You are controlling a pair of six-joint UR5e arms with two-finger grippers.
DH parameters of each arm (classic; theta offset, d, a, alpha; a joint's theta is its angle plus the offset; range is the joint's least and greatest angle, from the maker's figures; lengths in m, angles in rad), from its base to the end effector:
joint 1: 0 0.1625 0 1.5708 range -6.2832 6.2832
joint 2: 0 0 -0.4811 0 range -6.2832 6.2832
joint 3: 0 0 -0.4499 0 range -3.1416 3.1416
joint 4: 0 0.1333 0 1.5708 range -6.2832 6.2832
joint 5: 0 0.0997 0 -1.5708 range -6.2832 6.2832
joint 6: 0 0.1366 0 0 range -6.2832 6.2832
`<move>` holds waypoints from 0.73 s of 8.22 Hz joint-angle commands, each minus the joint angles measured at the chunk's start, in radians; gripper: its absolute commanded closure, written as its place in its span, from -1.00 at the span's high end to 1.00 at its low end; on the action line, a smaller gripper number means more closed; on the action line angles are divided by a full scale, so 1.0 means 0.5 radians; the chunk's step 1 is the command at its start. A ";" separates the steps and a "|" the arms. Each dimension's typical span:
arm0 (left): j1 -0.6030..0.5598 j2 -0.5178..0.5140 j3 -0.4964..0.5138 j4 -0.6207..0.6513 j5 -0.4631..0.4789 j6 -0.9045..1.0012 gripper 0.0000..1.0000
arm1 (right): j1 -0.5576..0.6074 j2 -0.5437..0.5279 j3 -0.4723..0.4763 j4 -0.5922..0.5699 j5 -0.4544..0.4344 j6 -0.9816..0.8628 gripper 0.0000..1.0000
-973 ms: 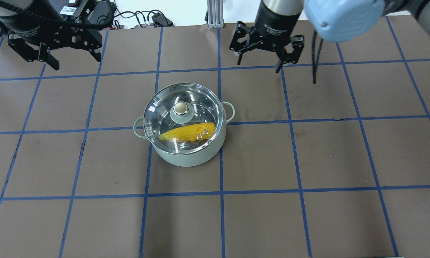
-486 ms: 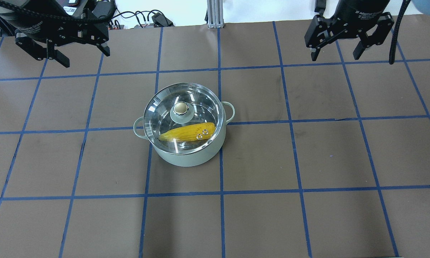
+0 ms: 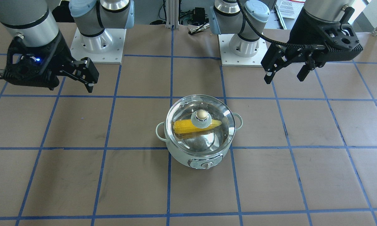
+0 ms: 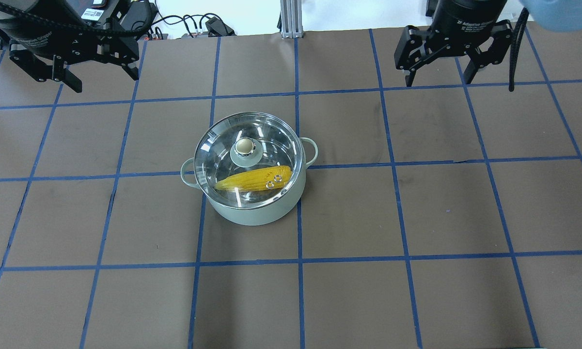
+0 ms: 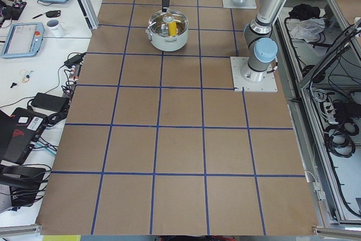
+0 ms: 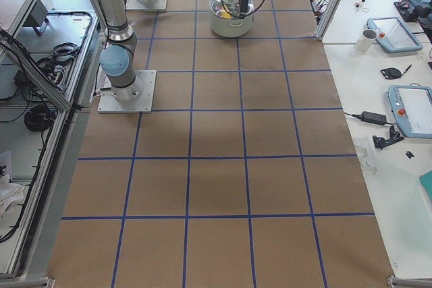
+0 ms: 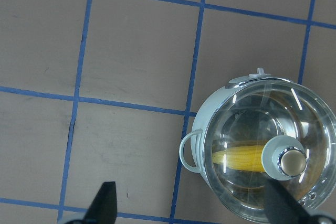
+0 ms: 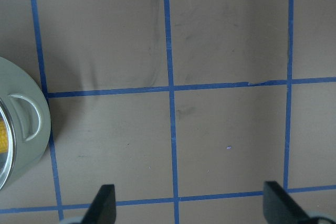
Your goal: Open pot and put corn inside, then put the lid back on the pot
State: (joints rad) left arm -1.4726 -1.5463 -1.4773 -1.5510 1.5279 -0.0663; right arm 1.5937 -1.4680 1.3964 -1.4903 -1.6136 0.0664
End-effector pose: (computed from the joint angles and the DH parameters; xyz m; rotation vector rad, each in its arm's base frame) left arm -0.0843 -0.5635 0.5749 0.2496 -3.0835 0.2145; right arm 0.1411 -0.5935 0.5359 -0.0671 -3.0977 -0.0108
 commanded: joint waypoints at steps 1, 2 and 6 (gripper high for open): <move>0.000 0.000 -0.003 0.000 0.003 0.001 1.00 | 0.089 0.015 -0.013 -0.011 -0.031 0.061 1.00; 0.000 0.000 -0.006 0.000 0.003 0.001 1.00 | 0.089 0.015 -0.013 -0.014 -0.031 0.061 1.00; 0.000 0.009 -0.006 0.000 0.003 0.001 1.00 | 0.086 -0.003 -0.010 -0.011 0.006 0.060 1.00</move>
State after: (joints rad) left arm -1.4726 -1.5433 -1.4795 -1.5508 1.5294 -0.0660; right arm 1.6368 -1.4665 1.3899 -1.4971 -1.6229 0.0952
